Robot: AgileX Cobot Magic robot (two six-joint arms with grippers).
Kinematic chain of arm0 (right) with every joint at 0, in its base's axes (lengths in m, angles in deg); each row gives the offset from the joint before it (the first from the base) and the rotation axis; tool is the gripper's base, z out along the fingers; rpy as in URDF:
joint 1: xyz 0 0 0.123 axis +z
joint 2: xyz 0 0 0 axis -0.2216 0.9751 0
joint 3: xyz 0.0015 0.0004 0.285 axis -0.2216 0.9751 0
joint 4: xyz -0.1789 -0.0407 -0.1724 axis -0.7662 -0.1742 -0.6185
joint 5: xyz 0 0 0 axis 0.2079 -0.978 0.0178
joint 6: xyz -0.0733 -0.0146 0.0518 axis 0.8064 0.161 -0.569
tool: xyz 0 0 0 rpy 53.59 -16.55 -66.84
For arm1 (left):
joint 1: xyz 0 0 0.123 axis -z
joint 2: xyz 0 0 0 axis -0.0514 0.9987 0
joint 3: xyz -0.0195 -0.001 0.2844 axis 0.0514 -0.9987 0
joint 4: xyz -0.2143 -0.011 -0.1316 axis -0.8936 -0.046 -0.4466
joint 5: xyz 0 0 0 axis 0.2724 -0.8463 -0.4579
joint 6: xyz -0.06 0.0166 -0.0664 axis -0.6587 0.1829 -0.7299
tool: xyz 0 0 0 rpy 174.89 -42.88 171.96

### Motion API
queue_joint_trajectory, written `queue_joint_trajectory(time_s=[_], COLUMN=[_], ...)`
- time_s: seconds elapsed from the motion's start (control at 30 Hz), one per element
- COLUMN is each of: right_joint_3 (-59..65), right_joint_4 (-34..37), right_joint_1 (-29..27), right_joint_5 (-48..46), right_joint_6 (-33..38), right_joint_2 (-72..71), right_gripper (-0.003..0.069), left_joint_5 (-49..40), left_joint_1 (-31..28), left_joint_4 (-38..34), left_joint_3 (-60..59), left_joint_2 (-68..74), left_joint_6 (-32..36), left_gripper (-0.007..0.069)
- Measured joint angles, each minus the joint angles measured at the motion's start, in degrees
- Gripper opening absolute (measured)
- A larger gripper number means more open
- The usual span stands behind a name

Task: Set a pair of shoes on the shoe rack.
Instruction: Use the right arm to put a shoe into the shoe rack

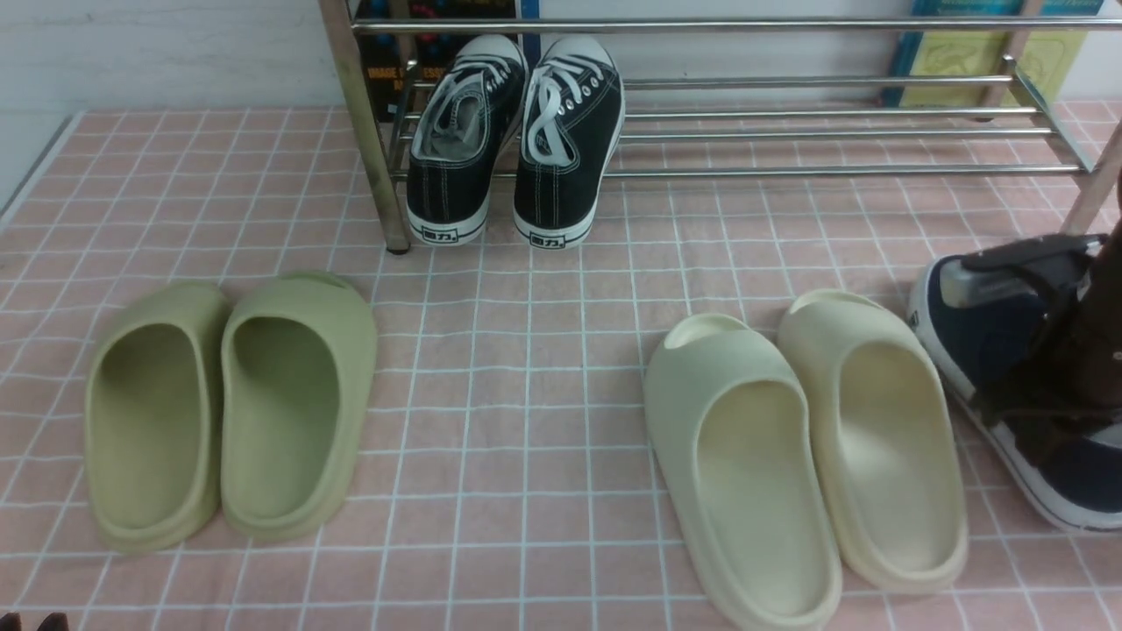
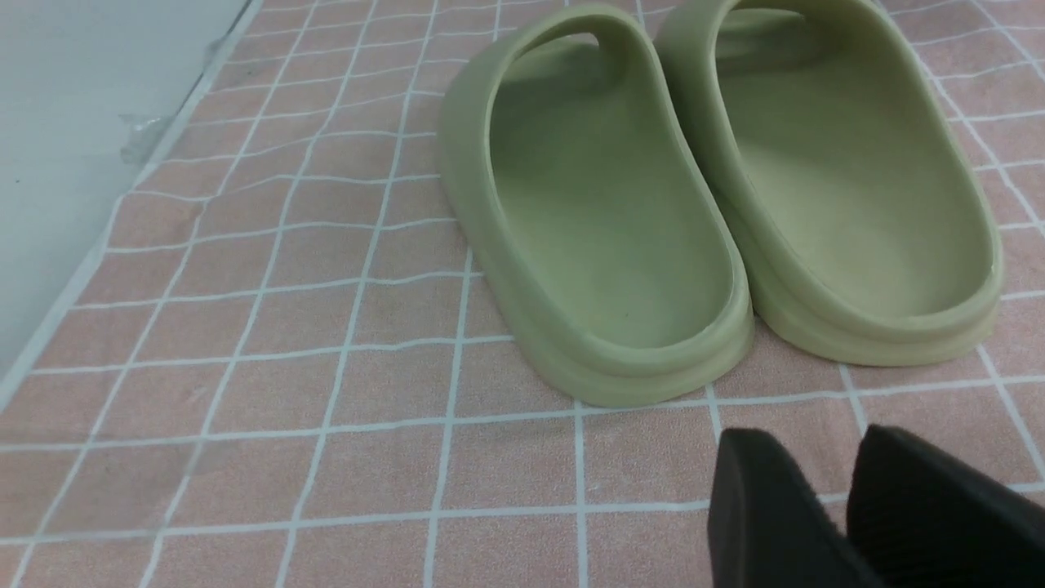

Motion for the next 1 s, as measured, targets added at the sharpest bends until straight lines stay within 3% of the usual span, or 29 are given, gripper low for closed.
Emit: queue_joint_trajectory(time_s=[0.33, 1.0], right_joint_3=[-16.86, -72.36], right_joint_4=[-0.07, -0.30], right_joint_1=[3.27, 3.38], right_joint_5=[-6.56, -12.95], right_joint_6=[0.73, 0.90], right_joint_2=[0.15, 37.88], right_gripper=[0.0020, 0.0020], left_joint_5=[-0.05, -0.05], left_joint_1=[0.00, 0.00], left_joint_4=[0.21, 0.21], left_joint_3=[0.00, 0.00], left_joint_2=[0.00, 0.00], left_joint_6=[0.00, 0.00], left_gripper=[0.0197, 0.0197])
